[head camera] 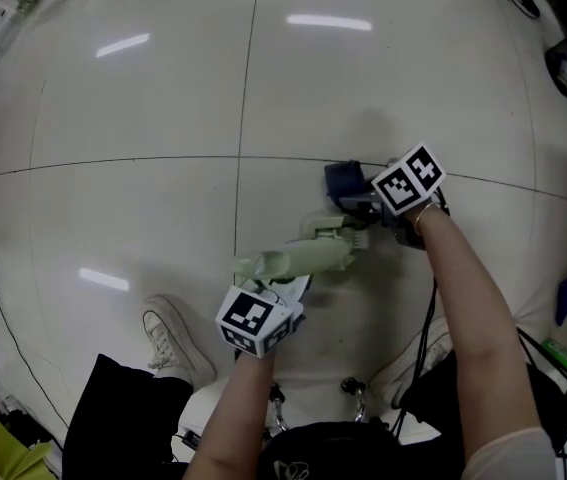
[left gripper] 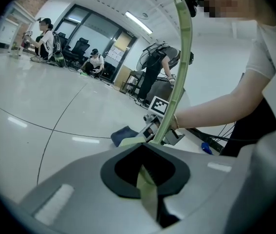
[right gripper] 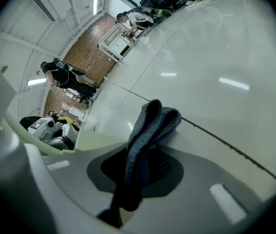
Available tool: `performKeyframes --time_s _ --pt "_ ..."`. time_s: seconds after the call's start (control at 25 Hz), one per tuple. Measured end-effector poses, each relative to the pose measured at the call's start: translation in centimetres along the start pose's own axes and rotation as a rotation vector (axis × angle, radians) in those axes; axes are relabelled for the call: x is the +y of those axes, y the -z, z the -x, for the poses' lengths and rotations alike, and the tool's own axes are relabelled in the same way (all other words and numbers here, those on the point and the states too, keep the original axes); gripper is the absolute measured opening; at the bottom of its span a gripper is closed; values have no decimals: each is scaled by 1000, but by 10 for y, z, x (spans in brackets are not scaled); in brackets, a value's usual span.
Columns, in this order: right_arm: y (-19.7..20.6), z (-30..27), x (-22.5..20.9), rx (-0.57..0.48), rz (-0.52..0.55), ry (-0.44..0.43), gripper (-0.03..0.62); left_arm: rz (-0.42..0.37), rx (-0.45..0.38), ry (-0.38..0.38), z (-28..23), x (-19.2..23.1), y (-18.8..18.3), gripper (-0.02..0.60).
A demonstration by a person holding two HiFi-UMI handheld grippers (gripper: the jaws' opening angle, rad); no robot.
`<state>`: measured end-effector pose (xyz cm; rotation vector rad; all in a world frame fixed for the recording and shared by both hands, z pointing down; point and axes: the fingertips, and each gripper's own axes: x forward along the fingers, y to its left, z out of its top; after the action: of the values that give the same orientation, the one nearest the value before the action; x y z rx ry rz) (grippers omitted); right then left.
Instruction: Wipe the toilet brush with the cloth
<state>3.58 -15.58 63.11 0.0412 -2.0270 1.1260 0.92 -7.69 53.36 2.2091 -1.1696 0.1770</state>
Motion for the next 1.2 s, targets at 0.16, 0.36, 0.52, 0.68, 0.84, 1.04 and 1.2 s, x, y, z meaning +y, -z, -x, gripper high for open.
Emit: performKeyframes --time_s 0.16,0.36,0.52,0.68,0.84,1.04,1.2 --pt "27 15 -6 -4 -33 53 62 10 -1 10 0 1 1 6" --pt "40 53 -15 -182 -69 231 63 18 16 47 0 2 4 6" --pt "15 115 32 -557 46 325 63 -28 -30 104 6 -5 -12 6" --pt "12 167 121 -948 270 349 64 -65 -144 104 26 -3 -53 6" --pt "36 156 190 -1121 303 250 64 -87 -255 66 58 7 -86 6" --pt "38 55 223 -963 267 171 63 -116 -291 -9 106 21 -74 6" --pt "25 -3 205 -892 88 309 64 -90 -275 -55 137 28 -46 6"
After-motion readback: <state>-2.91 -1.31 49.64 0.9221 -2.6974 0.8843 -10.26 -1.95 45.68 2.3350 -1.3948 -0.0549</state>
